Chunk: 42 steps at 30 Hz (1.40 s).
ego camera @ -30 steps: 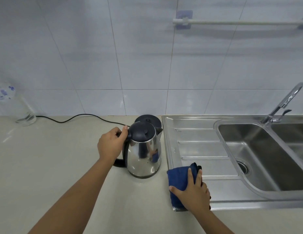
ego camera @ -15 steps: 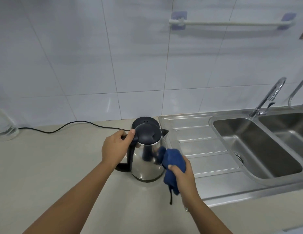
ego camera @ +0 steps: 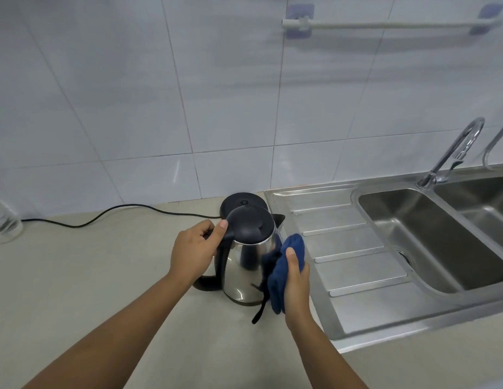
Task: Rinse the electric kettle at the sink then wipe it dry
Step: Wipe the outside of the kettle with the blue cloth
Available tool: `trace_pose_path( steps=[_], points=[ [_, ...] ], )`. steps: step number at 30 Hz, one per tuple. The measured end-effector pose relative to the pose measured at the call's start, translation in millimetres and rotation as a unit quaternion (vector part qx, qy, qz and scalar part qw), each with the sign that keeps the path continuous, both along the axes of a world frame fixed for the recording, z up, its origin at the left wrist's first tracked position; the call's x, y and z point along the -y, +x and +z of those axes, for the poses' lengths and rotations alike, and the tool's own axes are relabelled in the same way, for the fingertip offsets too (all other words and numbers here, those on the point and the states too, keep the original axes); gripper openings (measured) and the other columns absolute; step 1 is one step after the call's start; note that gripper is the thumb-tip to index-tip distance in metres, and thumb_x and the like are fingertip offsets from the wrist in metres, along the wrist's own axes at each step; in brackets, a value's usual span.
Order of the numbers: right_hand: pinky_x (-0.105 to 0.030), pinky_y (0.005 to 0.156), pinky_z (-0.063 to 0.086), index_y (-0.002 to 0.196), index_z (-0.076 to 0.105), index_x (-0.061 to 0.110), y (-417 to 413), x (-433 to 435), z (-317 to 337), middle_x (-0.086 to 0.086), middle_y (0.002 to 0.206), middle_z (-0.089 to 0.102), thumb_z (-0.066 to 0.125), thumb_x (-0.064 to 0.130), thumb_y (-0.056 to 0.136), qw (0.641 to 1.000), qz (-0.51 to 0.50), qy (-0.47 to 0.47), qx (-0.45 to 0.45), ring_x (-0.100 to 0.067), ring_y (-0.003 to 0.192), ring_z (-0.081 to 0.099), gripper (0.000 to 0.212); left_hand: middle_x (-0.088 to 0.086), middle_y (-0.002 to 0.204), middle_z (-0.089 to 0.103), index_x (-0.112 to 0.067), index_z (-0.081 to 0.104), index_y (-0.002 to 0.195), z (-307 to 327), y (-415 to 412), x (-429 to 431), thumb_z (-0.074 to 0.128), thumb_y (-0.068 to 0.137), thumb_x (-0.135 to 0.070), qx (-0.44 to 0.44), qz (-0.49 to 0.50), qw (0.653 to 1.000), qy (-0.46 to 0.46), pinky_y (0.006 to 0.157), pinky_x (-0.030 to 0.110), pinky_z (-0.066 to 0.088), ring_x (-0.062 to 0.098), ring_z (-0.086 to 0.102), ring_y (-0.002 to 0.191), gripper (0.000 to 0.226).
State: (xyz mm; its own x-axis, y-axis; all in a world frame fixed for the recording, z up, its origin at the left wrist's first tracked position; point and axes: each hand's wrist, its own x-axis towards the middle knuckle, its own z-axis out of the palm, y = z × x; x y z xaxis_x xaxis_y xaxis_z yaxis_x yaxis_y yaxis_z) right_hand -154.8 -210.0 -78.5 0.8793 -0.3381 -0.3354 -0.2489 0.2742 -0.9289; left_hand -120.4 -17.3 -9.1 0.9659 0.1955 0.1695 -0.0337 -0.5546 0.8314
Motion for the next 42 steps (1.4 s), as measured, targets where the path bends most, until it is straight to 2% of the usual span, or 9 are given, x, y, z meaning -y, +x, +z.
trace_pose_path(
  steps=[4, 11, 16, 20, 25, 32, 34, 38, 42],
  points=[
    [-0.015, 0.057, 0.050, 0.100, 0.051, 0.029, -24, -11, -13, 0.006, 0.092, 0.069, 0.066, 0.078, 0.068, 0.993, -0.039, -0.098, 0.050, -0.004, 0.078, 0.068, 0.060, 0.010, 0.053, 0.060, -0.007, 0.056, 0.065, 2, 0, 0, 0.041, 0.079, -0.072, 0.008, 0.007, 1.000, 0.018, 0.064, 0.053, 0.054, 0.031, 0.061, 0.060, 0.068],
    [-0.016, 0.057, 0.053, 0.089, 0.051, 0.031, -15, 15, 16, 0.023, 0.082, 0.068, 0.070, 0.070, 0.063, 0.976, -0.039, -0.161, 0.141, 0.001, 0.073, 0.067, 0.050, 0.012, 0.055, 0.060, -0.007, 0.056, 0.066, 3, 0, 2, 0.042, 0.080, -0.071, 0.008, 0.007, 1.000, 0.017, 0.064, 0.054, 0.055, 0.032, 0.062, 0.061, 0.067],
    [-0.016, 0.058, 0.052, 0.096, 0.045, 0.031, 11, 20, 28, 0.007, 0.090, 0.066, 0.068, 0.075, 0.068, 0.977, -0.014, -0.172, 0.124, -0.005, 0.076, 0.069, 0.057, 0.017, 0.058, 0.060, -0.005, 0.056, 0.068, 4, -2, 2, 0.043, 0.080, -0.070, 0.010, 0.015, 1.000, 0.014, 0.065, 0.055, 0.054, 0.034, 0.061, 0.063, 0.068],
    [-0.037, 0.075, 0.058, 0.110, 0.040, 0.021, 19, 11, 19, -0.007, 0.106, 0.063, 0.050, 0.078, 0.075, 0.980, -0.046, -0.168, 0.094, -0.023, 0.094, 0.067, 0.067, 0.017, 0.060, 0.060, -0.004, 0.055, 0.068, 4, -3, 4, 0.042, 0.080, -0.070, 0.011, 0.019, 1.000, 0.014, 0.065, 0.055, 0.054, 0.034, 0.061, 0.063, 0.068],
    [-0.047, 0.094, 0.052, 0.117, 0.036, 0.027, 14, -8, 12, -0.003, 0.120, 0.041, 0.053, 0.054, 0.094, 0.970, -0.093, -0.202, 0.094, -0.029, 0.114, 0.051, 0.039, 0.018, 0.061, 0.061, -0.004, 0.056, 0.070, 5, -3, 3, 0.041, 0.080, -0.071, 0.011, 0.023, 0.999, 0.021, 0.065, 0.053, 0.054, 0.035, 0.061, 0.063, 0.069],
    [-0.041, 0.100, 0.047, 0.130, 0.048, 0.029, -12, -19, 20, 0.004, 0.125, 0.050, 0.042, 0.068, 0.084, 0.967, -0.051, -0.203, 0.144, -0.021, 0.122, 0.048, 0.061, 0.017, 0.059, 0.062, -0.005, 0.056, 0.068, 5, -4, 3, 0.040, 0.080, -0.070, 0.018, 0.025, 0.999, 0.022, 0.064, 0.049, 0.051, 0.033, 0.061, 0.062, 0.068],
    [-0.042, 0.111, 0.037, 0.151, 0.032, 0.033, -26, -20, 14, 0.001, 0.145, 0.039, 0.047, 0.075, 0.080, 0.963, 0.008, -0.221, 0.151, -0.015, 0.137, 0.033, 0.084, 0.016, 0.058, 0.061, -0.005, 0.056, 0.067, 4, -4, 3, 0.038, 0.079, -0.070, 0.020, 0.025, 0.999, 0.025, 0.063, 0.048, 0.049, 0.033, 0.060, 0.062, 0.068],
    [-0.042, 0.116, 0.016, 0.151, -0.021, 0.050, -41, -20, 3, 0.017, 0.166, -0.009, 0.051, 0.092, 0.064, 0.903, 0.121, -0.386, 0.143, -0.012, 0.150, 0.000, 0.120, 0.015, 0.057, 0.061, -0.007, 0.055, 0.067, 5, -3, 3, 0.038, 0.080, -0.071, 0.021, 0.024, 0.999, 0.030, 0.062, 0.049, 0.050, 0.032, 0.060, 0.062, 0.068],
    [-0.047, 0.104, 0.037, 0.155, 0.007, 0.029, -28, -15, 8, -0.013, 0.152, 0.041, 0.063, 0.067, 0.067, 0.830, 0.055, -0.529, 0.168, -0.032, 0.127, 0.044, 0.111, 0.014, 0.059, 0.061, -0.006, 0.055, 0.068, 6, -1, 3, 0.042, 0.080, -0.071, 0.005, 0.014, 1.000, 0.019, 0.062, 0.051, 0.055, 0.032, 0.063, 0.062, 0.067]
  ],
)
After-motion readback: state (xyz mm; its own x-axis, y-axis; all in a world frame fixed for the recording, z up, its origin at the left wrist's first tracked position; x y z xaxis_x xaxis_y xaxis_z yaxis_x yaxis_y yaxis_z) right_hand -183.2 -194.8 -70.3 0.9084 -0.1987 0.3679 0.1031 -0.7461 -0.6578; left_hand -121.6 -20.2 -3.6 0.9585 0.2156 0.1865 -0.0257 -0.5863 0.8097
